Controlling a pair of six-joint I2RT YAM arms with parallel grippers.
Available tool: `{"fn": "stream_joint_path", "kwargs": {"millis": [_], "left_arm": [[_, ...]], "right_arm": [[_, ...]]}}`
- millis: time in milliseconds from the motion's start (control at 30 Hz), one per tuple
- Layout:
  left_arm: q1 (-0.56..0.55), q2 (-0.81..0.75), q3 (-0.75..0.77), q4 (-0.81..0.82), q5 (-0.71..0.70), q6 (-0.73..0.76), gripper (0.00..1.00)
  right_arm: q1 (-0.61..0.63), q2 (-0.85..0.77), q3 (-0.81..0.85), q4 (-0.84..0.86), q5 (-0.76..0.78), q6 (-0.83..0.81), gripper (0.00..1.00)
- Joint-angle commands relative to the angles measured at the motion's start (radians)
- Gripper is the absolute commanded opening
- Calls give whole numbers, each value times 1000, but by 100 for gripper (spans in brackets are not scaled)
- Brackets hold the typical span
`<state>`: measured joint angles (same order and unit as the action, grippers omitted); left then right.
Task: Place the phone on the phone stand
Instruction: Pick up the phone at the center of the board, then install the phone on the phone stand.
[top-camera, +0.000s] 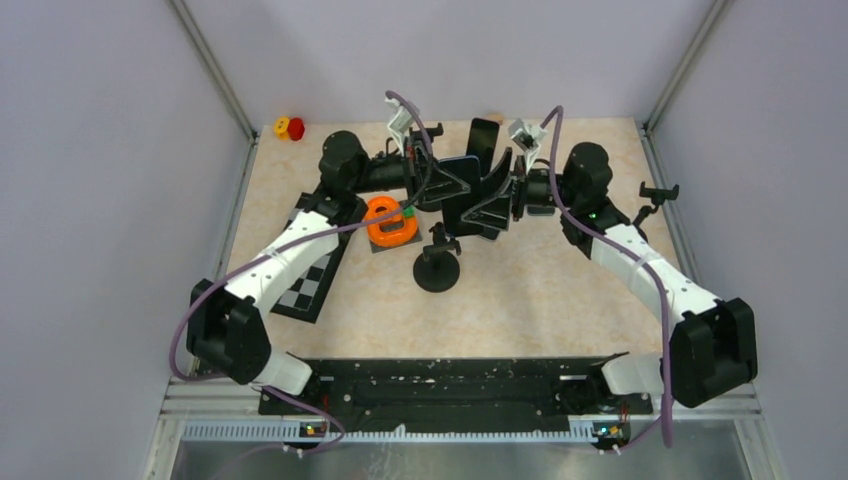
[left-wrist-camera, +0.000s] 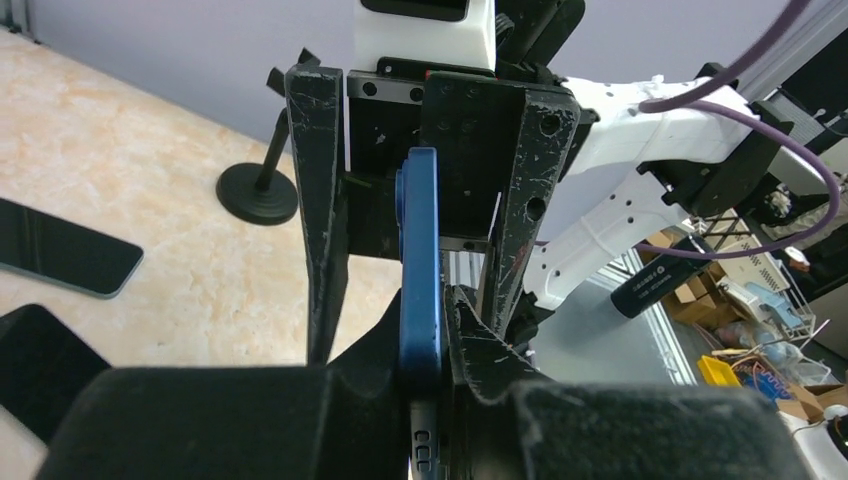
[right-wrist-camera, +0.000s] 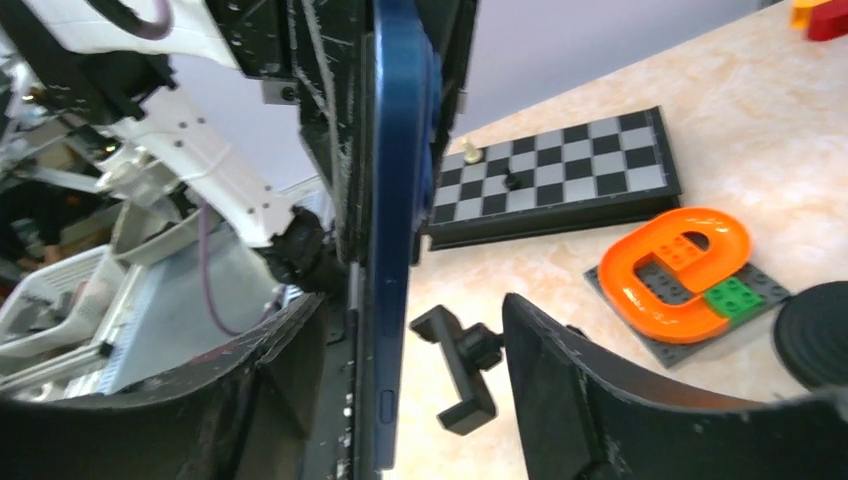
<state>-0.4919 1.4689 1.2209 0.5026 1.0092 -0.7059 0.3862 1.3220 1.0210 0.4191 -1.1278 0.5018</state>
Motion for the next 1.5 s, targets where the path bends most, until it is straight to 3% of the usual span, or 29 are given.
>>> {"fn": "stream_joint_path", "kwargs": {"millis": [0, 133, 233, 433, 667, 1033, 1467], "left_arm": [[47, -96, 11, -29, 14, 71, 0], [105, -169, 20, -153, 41, 176, 0], [123, -227, 46, -337, 57, 337, 0], [139, -323, 19, -548, 36, 509, 0], [139, -355, -30, -559, 34, 536, 0], [138, -345, -78, -497, 59, 541, 0], [96, -322, -116, -446, 78, 559, 0]], "right_arm": [[9, -74, 10, -181, 104, -245, 72], [26, -137, -38, -297, 219, -421, 77], [67, -158, -72, -370, 306, -545, 77], [164, -165, -158, -375, 432, -672, 75], [245, -129, -176, -370, 540, -741, 74], [248, -131, -177, -346, 633, -731, 50], [248, -176, -179, -360, 671, -753, 39]]}}
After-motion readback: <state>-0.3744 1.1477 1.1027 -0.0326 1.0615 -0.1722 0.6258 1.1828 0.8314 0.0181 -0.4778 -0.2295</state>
